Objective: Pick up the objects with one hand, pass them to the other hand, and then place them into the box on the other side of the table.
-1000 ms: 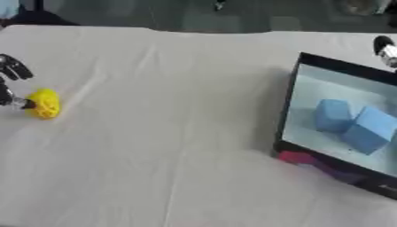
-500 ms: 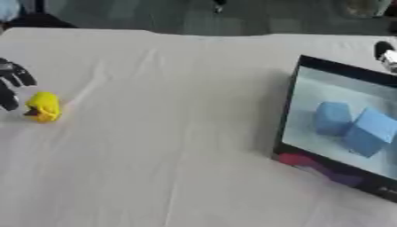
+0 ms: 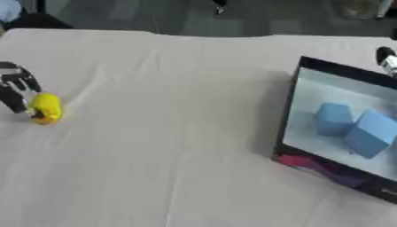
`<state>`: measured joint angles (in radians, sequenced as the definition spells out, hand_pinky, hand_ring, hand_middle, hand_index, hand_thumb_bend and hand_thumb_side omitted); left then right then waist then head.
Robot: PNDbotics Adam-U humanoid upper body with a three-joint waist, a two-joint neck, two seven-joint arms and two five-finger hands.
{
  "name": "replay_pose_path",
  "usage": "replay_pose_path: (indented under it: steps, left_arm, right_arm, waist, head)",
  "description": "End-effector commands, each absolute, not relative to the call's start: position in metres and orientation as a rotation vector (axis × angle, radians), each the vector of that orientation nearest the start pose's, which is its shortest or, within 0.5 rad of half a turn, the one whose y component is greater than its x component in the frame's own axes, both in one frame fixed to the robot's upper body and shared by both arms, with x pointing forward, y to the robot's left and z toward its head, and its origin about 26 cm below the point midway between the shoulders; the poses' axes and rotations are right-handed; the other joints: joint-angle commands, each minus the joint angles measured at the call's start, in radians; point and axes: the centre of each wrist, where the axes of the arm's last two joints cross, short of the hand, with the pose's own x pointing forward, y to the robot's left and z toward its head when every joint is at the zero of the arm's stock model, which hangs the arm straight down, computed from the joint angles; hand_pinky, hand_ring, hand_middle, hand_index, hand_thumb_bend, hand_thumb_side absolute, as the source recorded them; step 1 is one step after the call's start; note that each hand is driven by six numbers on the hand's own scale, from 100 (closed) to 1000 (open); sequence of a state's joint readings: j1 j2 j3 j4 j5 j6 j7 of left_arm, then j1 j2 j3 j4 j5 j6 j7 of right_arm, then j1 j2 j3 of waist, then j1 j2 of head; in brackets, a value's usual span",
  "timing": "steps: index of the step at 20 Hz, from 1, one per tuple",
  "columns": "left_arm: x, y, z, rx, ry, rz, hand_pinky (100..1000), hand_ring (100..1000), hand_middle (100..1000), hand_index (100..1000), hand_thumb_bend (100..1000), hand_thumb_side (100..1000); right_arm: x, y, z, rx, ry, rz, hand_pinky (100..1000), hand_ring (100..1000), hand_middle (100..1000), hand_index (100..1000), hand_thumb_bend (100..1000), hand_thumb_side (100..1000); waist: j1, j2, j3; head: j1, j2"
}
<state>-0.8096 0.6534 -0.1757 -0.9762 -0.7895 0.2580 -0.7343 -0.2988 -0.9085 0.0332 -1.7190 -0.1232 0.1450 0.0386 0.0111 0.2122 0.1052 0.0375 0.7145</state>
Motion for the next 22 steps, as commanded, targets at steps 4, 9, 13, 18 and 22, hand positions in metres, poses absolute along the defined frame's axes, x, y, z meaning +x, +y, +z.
replay_pose_path:
  steps: [4, 9, 13, 18, 22]
  left_arm:
    - [0.446, 0.374, 0.205, 0.758, -0.787, -1.18, 840, 829, 714, 587, 323, 100]
    - [0.444, 0.375, 0.213, 0.748, -0.813, -1.178, 835, 817, 694, 570, 287, 100]
    - [0.44, 0.374, 0.22, 0.743, -0.847, -1.175, 831, 811, 683, 544, 259, 100]
    - [0.432, 0.375, 0.238, 0.776, -0.907, -1.163, 825, 806, 675, 537, 252, 100]
    - [0.425, 0.375, 0.251, 0.797, -0.959, -1.141, 819, 800, 663, 530, 194, 100]
  right_arm:
    - [0.32, -0.385, 0.233, -0.63, -1.755, 0.704, 991, 1000, 915, 936, 161, 590]
    - [0.32, -0.385, 0.233, -0.631, -1.754, 0.712, 991, 1000, 918, 936, 178, 584]
    - [0.32, -0.386, 0.233, -0.636, -1.748, 0.717, 991, 1000, 917, 935, 192, 581]
    - [0.32, -0.388, 0.232, -0.642, -1.746, 0.723, 991, 1000, 918, 934, 191, 582]
    - [0.32, -0.387, 0.233, -0.64, -1.753, 0.726, 992, 1000, 918, 935, 192, 578]
  waist:
    - [0.002, -0.02, 0.0]
    - [0.003, -0.022, 0.002]
    - [0.002, -0.023, 0.003]
    - [0.002, -0.023, 0.005]
    - [0.001, -0.025, 0.007]
  head:
    - [0.003, -0.006]
    - [0.002, -0.006]
    - [0.001, -0.007]
    - [-0.002, -0.006]
    - [-0.005, -0.007]
